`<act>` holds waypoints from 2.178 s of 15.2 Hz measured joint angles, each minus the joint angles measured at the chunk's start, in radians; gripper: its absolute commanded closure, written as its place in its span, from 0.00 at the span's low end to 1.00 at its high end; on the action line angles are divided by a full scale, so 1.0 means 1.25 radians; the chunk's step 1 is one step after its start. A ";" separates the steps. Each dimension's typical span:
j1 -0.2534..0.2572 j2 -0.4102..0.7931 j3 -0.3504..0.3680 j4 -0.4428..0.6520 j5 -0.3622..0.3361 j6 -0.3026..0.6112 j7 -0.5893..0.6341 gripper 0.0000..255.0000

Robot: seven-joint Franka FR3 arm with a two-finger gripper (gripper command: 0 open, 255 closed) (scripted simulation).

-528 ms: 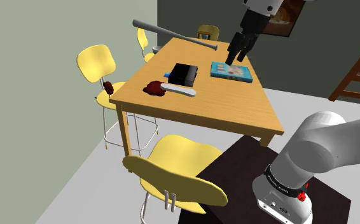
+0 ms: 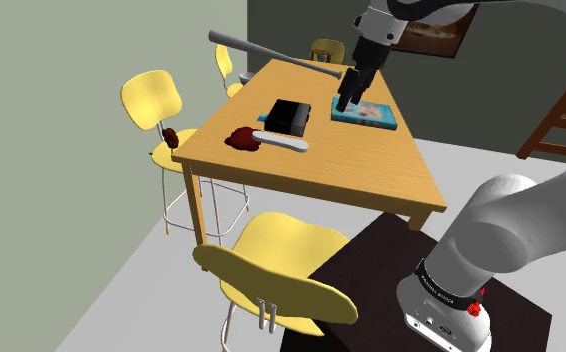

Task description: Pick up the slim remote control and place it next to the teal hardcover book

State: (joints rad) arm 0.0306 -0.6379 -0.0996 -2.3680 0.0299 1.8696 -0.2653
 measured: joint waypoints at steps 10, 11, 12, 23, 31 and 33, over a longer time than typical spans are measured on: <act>0.039 0.298 -0.060 0.099 0.004 0.178 -0.186 0.00; 0.043 0.326 -0.062 0.111 0.007 0.192 -0.202 0.00; 0.045 0.363 -0.068 0.130 0.013 0.208 -0.225 0.00; 0.048 0.706 -0.064 0.376 0.065 0.281 -0.411 0.00; 0.040 0.796 -0.055 0.409 0.081 0.334 -0.443 0.00; 0.040 0.807 -0.053 0.410 0.084 0.343 -0.445 0.00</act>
State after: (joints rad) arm 0.0804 0.3706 -0.1663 -1.8560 0.1343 2.2984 -0.8211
